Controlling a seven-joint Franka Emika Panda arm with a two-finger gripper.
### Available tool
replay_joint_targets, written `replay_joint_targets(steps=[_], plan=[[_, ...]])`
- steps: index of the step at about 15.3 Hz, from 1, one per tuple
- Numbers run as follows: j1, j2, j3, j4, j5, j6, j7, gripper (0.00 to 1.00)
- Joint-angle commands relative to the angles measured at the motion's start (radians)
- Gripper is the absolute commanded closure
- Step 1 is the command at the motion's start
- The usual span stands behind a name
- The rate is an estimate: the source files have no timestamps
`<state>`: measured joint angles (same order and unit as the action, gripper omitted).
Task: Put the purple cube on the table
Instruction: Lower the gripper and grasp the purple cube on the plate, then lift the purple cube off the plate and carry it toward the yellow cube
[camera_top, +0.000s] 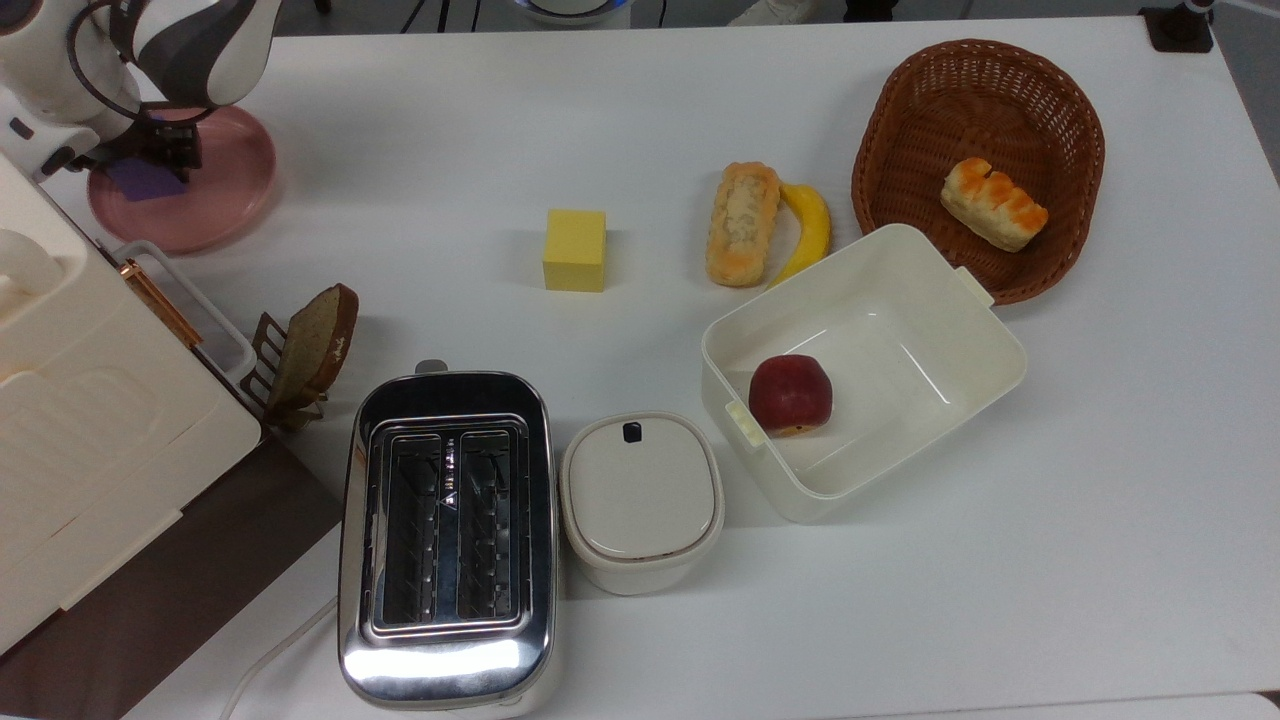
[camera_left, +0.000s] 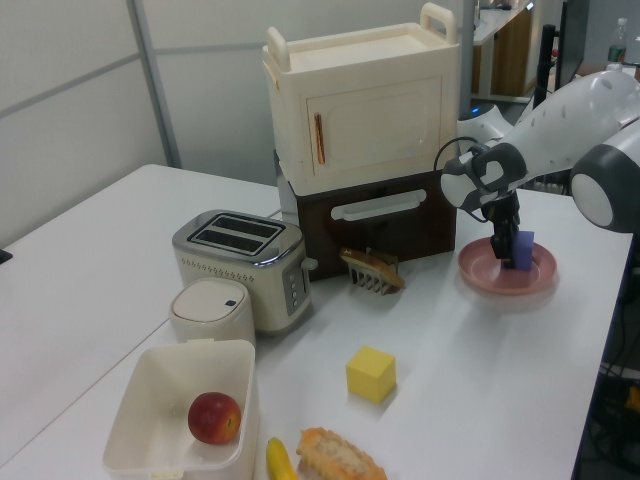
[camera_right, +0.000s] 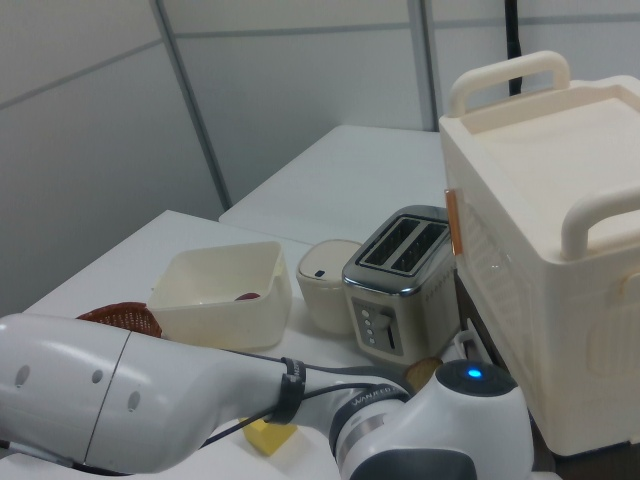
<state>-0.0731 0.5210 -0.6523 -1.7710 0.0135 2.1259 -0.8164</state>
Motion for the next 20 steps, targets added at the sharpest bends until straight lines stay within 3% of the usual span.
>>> replay_joint_targets(steps=[1,3,5,10,13,15,20], plan=[[0.044,-0.093,-0.007,-0.004,0.011,-0.147,-0.012,0.86],[0.082,-0.153,-0.007,0.008,0.013,-0.249,0.021,0.86],[0.139,-0.180,0.003,0.031,0.023,-0.325,0.150,0.86],[0.393,-0.197,0.019,0.038,0.065,-0.371,0.538,0.85],[0.525,-0.207,0.065,0.041,0.074,-0.368,0.790,0.84],[0.594,-0.210,0.066,0.041,0.074,-0.368,0.845,0.83],[0.683,-0.199,0.071,0.041,0.072,-0.353,0.922,0.77]])
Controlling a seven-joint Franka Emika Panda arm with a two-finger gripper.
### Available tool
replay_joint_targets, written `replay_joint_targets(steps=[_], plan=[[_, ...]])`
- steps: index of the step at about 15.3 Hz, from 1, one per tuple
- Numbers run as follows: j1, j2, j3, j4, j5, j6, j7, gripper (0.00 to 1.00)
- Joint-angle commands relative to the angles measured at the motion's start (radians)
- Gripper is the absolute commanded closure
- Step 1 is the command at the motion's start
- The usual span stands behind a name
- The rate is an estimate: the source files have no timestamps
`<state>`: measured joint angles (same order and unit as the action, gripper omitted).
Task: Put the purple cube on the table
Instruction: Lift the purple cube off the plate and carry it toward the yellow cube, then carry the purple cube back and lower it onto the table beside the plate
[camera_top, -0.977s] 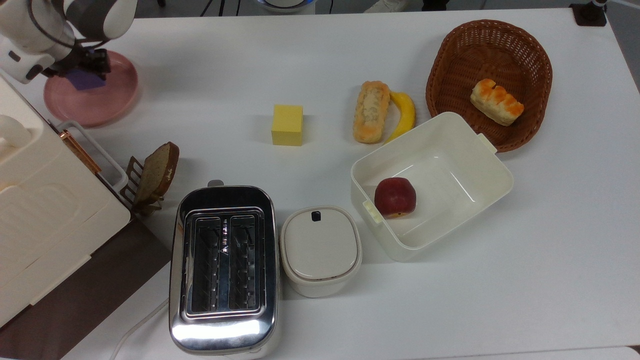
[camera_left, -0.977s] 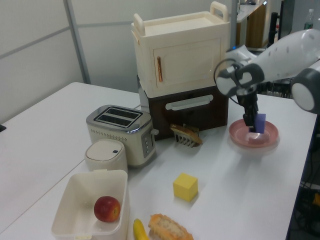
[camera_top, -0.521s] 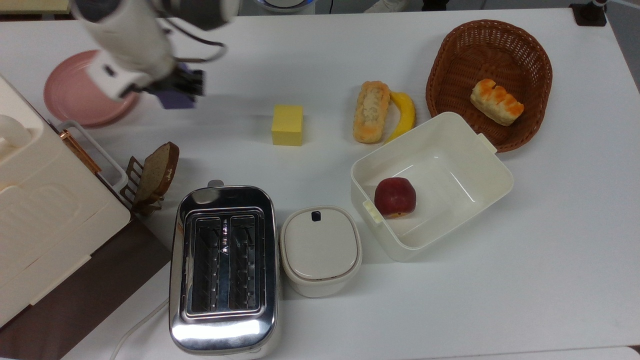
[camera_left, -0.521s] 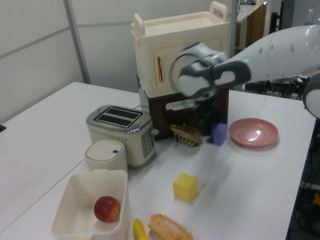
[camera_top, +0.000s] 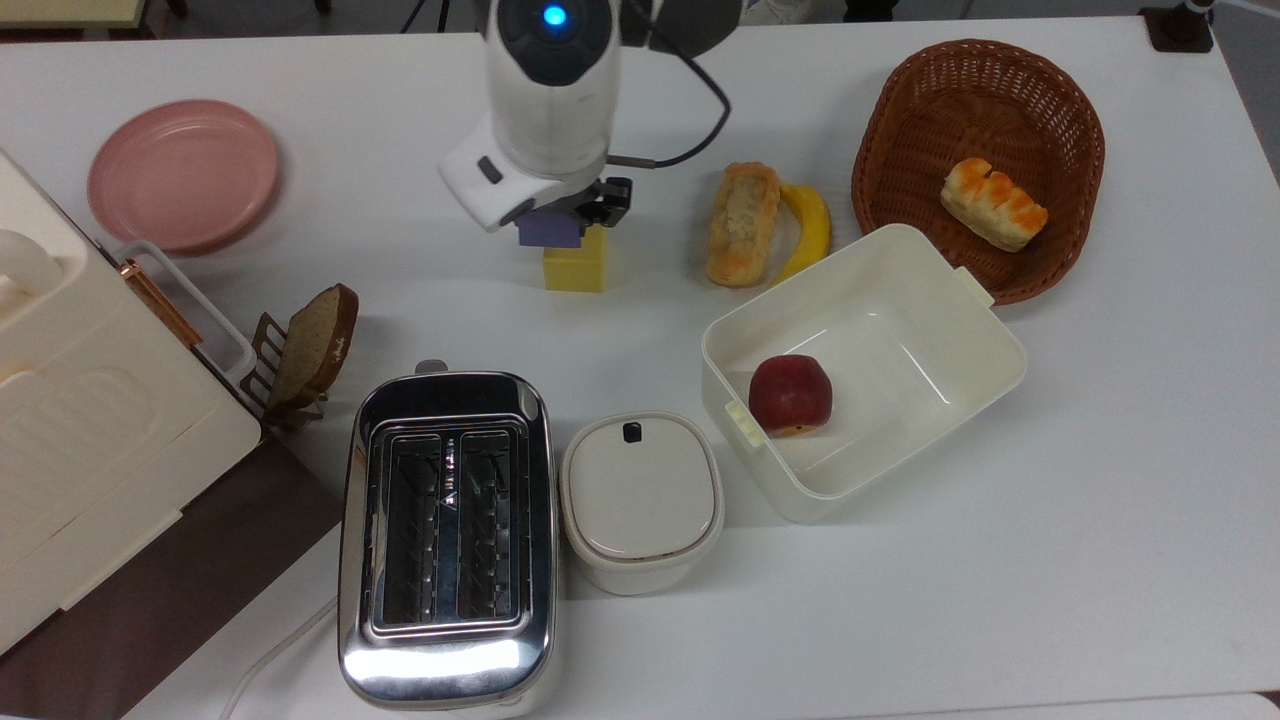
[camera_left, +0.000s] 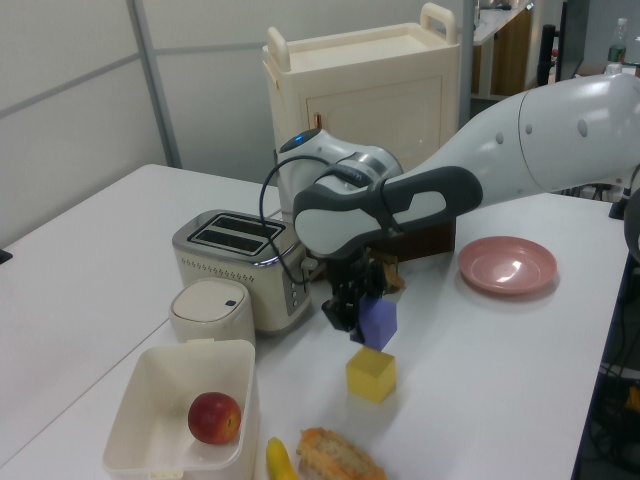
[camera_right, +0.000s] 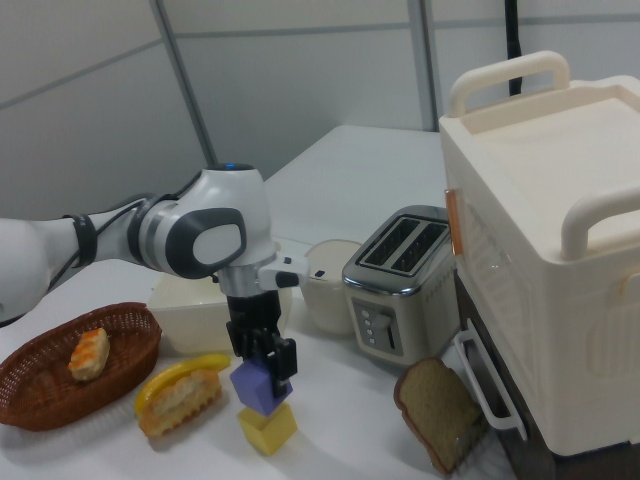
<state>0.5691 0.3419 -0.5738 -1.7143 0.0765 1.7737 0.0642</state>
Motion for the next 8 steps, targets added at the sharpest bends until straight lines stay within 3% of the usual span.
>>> replay_joint_targets(steps=[1,8], plan=[[0.054,-0.017,-0.008,-0.016,0.008,0.000,0.046,0.75],[0.054,-0.014,-0.012,-0.021,0.005,0.000,0.040,0.73]])
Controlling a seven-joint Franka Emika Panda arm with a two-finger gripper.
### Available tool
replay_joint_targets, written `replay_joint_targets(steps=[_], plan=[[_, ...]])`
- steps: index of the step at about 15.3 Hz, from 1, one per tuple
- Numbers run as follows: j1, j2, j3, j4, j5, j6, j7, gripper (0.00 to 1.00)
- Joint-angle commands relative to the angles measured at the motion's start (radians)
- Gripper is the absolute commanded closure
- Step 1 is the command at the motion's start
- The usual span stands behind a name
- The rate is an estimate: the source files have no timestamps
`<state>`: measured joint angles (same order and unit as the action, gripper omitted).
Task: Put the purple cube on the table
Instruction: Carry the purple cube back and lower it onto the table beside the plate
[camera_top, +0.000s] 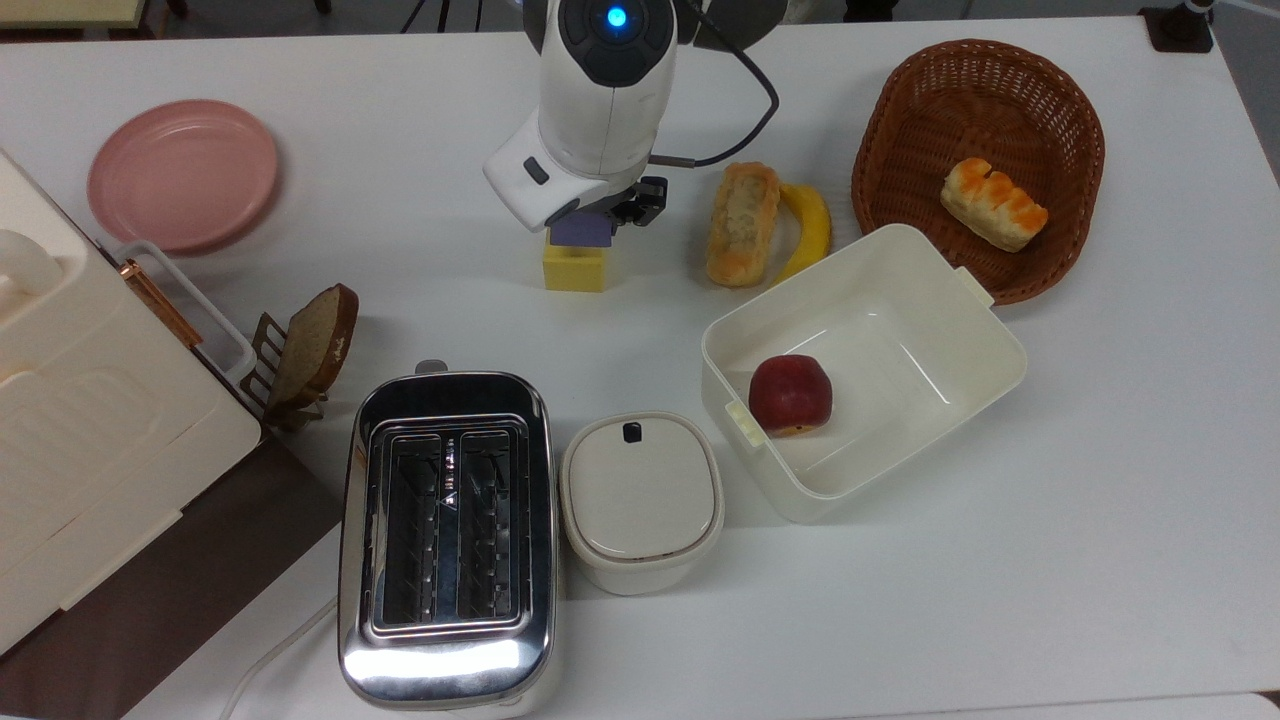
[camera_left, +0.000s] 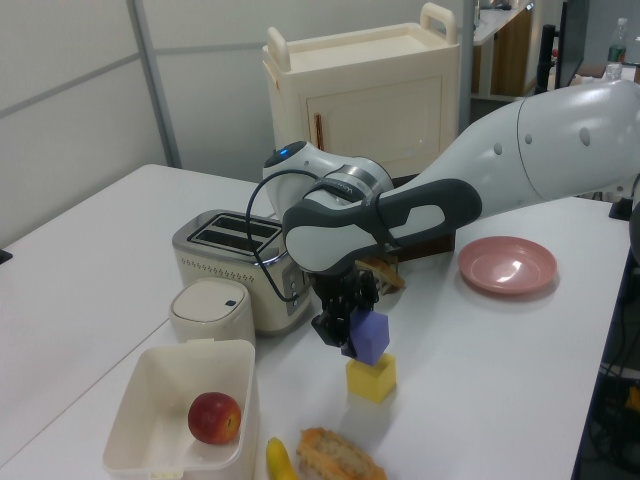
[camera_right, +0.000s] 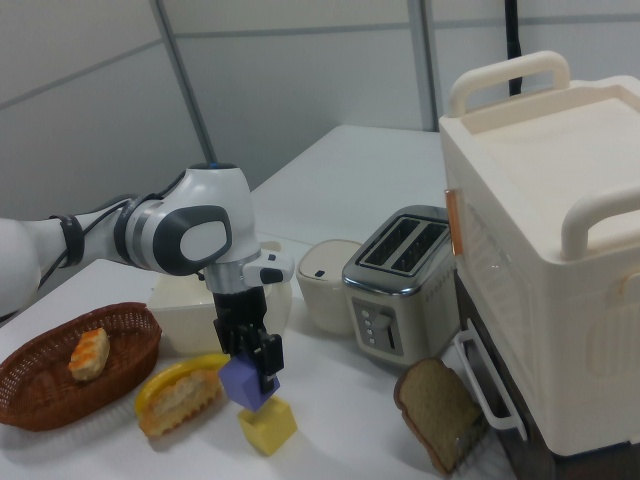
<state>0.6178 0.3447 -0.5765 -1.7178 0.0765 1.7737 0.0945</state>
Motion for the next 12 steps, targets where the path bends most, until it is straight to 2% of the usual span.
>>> replay_joint_targets(steps=[1,3,6,8,9,10,12], plan=[[0.003,-0.018,-0.014,-0.017,0.005,0.000,0.007,0.73],[-0.003,-0.019,-0.022,-0.017,0.005,-0.002,-0.001,0.73],[-0.152,-0.015,-0.017,-0.017,0.005,0.000,-0.117,0.73],[-0.275,-0.010,0.024,-0.014,-0.003,0.001,-0.198,0.66],[-0.326,-0.010,0.047,-0.014,-0.007,0.022,-0.228,0.22],[-0.328,-0.009,0.046,-0.017,-0.014,0.045,-0.228,0.00],[-0.308,-0.006,0.046,-0.020,-0.056,0.059,-0.223,0.00]])
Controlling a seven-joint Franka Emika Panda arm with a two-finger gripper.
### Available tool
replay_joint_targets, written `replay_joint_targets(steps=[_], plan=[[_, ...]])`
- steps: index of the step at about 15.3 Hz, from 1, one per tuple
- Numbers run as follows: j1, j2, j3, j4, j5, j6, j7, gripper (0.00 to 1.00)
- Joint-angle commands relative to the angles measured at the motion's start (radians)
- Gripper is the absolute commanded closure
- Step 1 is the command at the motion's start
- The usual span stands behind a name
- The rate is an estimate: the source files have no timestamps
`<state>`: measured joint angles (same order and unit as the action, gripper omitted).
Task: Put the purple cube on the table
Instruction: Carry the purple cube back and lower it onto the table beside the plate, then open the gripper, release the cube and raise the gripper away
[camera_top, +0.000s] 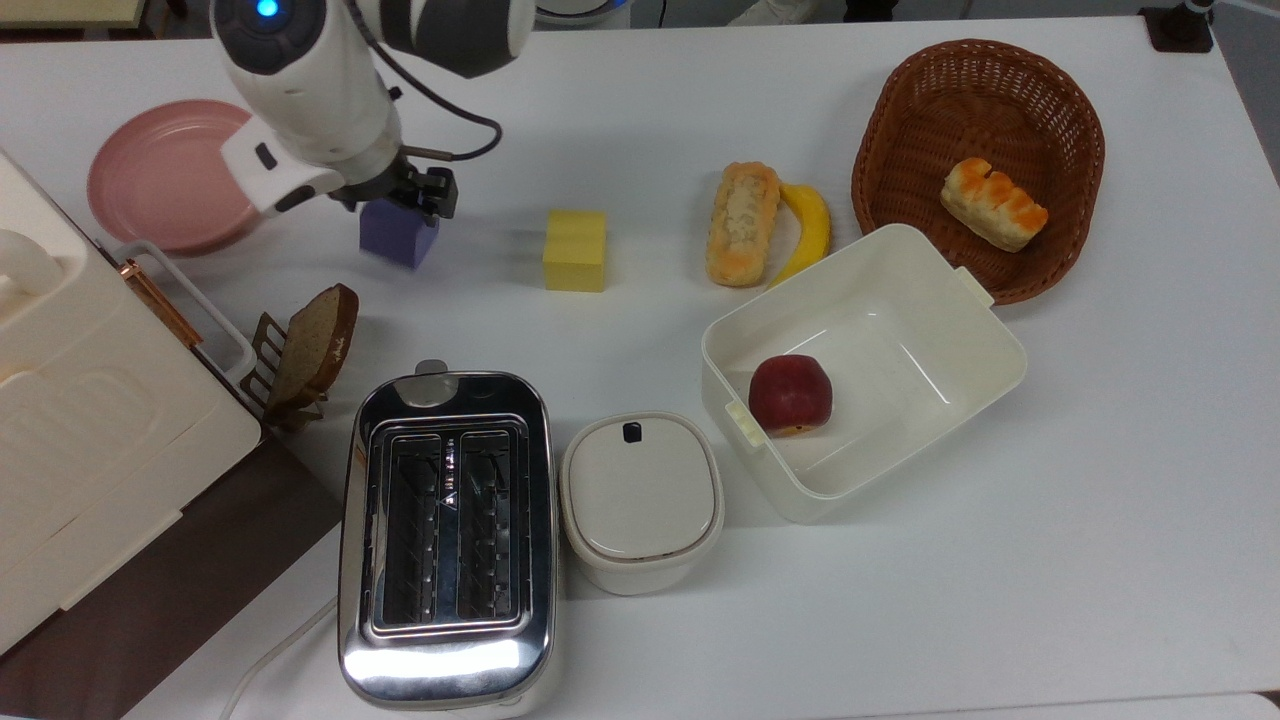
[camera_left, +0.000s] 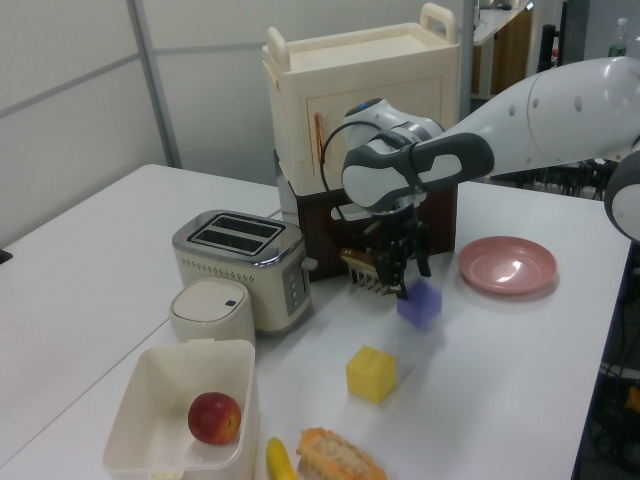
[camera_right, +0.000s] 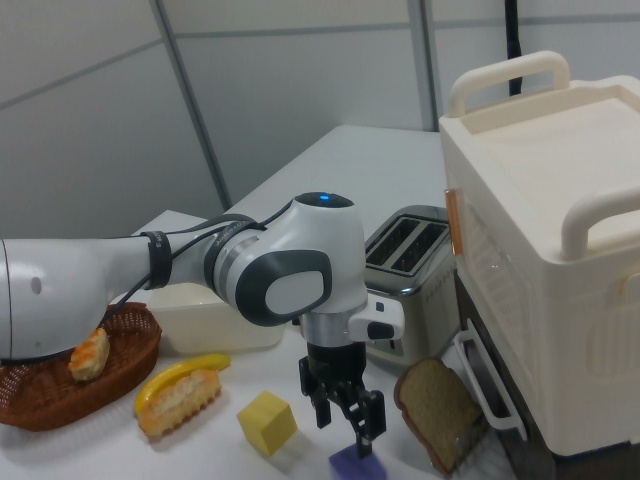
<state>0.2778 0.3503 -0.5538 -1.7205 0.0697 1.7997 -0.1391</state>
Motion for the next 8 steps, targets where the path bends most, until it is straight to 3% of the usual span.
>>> replay_joint_targets(steps=[1,3,5,6,8], plan=[[0.067,-0.011,0.023,-0.021,-0.063,0.030,0.015,0.00],[0.119,-0.019,0.012,-0.021,-0.065,0.018,0.067,0.00],[0.118,-0.065,0.029,0.010,-0.065,-0.046,0.144,0.00],[0.101,-0.088,0.047,0.031,-0.065,-0.066,0.144,0.00],[-0.012,-0.151,0.151,0.053,-0.068,-0.079,0.145,0.00]])
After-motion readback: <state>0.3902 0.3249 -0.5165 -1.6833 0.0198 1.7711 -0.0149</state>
